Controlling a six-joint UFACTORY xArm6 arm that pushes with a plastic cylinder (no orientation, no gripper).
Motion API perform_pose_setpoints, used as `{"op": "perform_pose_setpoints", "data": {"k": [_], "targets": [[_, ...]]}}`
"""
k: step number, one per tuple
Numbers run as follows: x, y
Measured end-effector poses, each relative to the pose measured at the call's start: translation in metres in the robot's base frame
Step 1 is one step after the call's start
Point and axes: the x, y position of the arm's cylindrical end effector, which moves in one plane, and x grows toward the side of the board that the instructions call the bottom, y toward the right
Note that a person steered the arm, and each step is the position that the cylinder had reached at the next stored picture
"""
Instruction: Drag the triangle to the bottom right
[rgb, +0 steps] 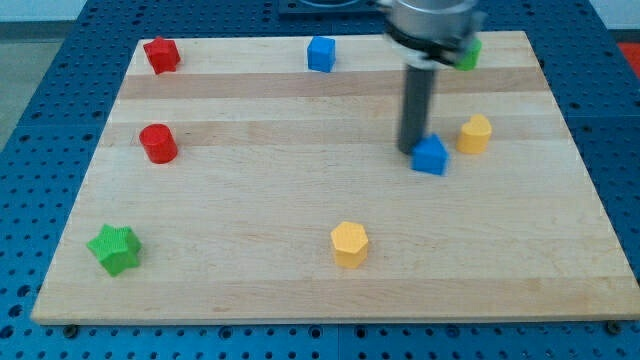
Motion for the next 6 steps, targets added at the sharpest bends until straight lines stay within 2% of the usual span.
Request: {"op": "perform_pose_setpoints", "data": {"k": [1, 2, 3, 4, 5, 6], "targets": [[0.051, 0.058], [0.056, 0.040], [0.036, 0.026], [0.017, 0.037], [0.040, 0.071], [0.085, 0.087]]}}
